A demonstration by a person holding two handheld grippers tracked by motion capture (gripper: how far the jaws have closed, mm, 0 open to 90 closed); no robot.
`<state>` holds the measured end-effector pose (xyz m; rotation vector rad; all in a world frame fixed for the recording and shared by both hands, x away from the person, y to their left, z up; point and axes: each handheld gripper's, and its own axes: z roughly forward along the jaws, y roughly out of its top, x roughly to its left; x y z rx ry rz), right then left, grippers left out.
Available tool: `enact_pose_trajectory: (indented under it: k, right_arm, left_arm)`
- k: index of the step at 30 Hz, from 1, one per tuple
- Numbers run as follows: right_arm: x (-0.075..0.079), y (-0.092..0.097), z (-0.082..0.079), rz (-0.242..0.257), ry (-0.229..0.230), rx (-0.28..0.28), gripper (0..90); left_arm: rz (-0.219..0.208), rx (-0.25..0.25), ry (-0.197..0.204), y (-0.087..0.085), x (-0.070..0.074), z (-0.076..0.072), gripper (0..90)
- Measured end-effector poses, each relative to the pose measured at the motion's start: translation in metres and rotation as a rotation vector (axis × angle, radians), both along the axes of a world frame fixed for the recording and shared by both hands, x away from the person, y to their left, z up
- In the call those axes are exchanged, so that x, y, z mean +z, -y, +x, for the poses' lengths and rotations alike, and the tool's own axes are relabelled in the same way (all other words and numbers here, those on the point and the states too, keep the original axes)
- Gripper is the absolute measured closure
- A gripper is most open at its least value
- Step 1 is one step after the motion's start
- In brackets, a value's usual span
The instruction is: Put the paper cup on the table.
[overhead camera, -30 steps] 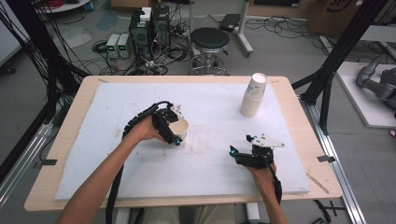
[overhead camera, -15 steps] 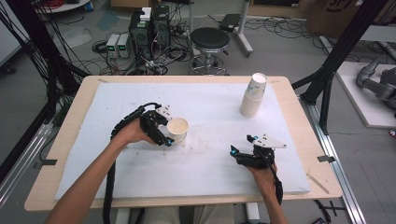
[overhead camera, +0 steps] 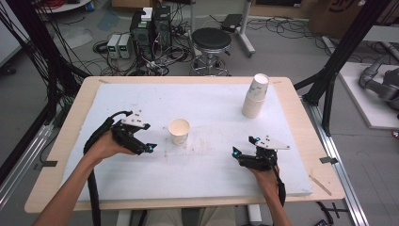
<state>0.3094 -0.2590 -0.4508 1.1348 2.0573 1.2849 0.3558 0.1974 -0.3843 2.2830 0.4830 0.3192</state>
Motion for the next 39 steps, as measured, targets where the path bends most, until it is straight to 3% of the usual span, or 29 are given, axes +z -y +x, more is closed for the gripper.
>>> enact_pose_trajectory:
  k: [6,12,15,22,39]
  right_arm:
    - [0.000,-0.001,-0.001,-0.012,0.007,0.003,19.2]
    - [0.000,-0.001,0.000,-0.015,0.000,0.000,19.2]
    - [0.000,-0.002,0.000,-0.024,-0.006,-0.002,19.2]
    - [0.000,-0.003,-0.002,-0.028,0.006,-0.017,19.2]
    - [0.000,-0.003,-0.005,-0.029,0.035,-0.022,19.2]
  left_arm:
    - [-0.101,0.099,0.076,-0.027,-0.010,-0.032,18.6]
    - [-0.269,0.236,0.116,-0.047,-0.030,-0.055,17.8]
    - [-0.307,0.277,0.123,-0.053,-0.038,-0.059,17.6]
    - [-0.348,0.314,0.132,-0.058,-0.055,-0.059,17.4]
    - [-0.388,0.363,0.159,-0.059,-0.062,-0.057,16.9]
